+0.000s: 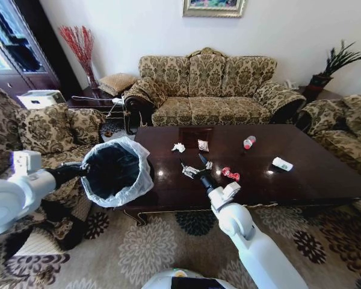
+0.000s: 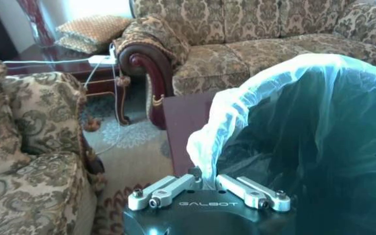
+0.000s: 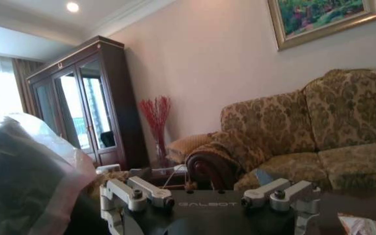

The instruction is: Move to the front of the table and place the trash on the table into the trash bin.

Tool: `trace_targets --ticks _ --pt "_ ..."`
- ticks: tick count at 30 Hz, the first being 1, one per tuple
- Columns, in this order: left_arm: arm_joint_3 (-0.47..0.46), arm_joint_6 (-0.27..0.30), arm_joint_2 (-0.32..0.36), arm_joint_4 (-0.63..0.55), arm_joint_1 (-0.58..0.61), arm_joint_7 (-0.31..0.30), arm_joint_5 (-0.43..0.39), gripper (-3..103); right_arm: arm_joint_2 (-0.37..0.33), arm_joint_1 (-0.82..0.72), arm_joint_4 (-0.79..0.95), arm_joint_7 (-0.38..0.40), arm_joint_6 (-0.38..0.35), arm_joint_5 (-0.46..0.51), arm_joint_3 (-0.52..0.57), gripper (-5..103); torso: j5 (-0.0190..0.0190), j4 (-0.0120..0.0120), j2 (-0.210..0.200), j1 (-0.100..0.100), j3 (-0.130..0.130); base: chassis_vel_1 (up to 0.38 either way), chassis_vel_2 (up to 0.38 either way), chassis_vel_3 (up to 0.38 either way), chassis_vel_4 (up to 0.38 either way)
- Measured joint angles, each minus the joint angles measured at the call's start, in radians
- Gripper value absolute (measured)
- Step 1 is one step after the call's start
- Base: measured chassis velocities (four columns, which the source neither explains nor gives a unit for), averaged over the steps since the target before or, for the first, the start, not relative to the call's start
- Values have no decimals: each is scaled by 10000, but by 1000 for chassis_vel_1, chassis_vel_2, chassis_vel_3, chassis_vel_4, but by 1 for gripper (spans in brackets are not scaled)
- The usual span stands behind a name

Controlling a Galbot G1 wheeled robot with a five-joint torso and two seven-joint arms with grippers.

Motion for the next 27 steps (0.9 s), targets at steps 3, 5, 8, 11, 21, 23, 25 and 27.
trace_targets --ticks 3,5,8,11,21,23,25,27 --pt "-41 0 -116 -51 -3 70 131 0 55 46 -309 69 115 -81 -5 100 3 0 0 -1 0 -187 179 167 -184" --pt "-60 -2 -138 -49 -5 76 152 0 106 144 -523 144 219 -161 -17 100 5 -1 1 -1 -1 -213 222 209 -212" --pt "-105 -3 -198 -59 10 114 167 0 287 452 -1285 245 382 -295 -19 100 3 -8 -2 10 4 -223 179 216 -182" --pt "-144 -6 -234 -145 21 124 171 0 639 1037 -2467 341 378 -195 -69 100 5 -8 -5 17 7 -165 113 127 -141" --pt "-289 -6 -204 -552 116 125 145 0 2816 4222 -7550 379 447 -345 -277 100 0 10 3 -10 -4 -14 22 15 -7" --pt "-292 -1 -200 -573 137 115 141 0 3021 4507 -8034 378 468 -410 -316 100 0 6 3 -8 -3 32 -6 -13 27" --pt "-290 4 -169 -591 155 77 131 0 3460 5035 -9107 392 579 -589 -331 100 -1 0 2 -2 -1 0 0 0 0" --pt "-255 4 -163 -593 152 40 123 0 3810 5393 -10094 392 794 -703 -319 100 1 -8 0 6 3 0 0 0 0"
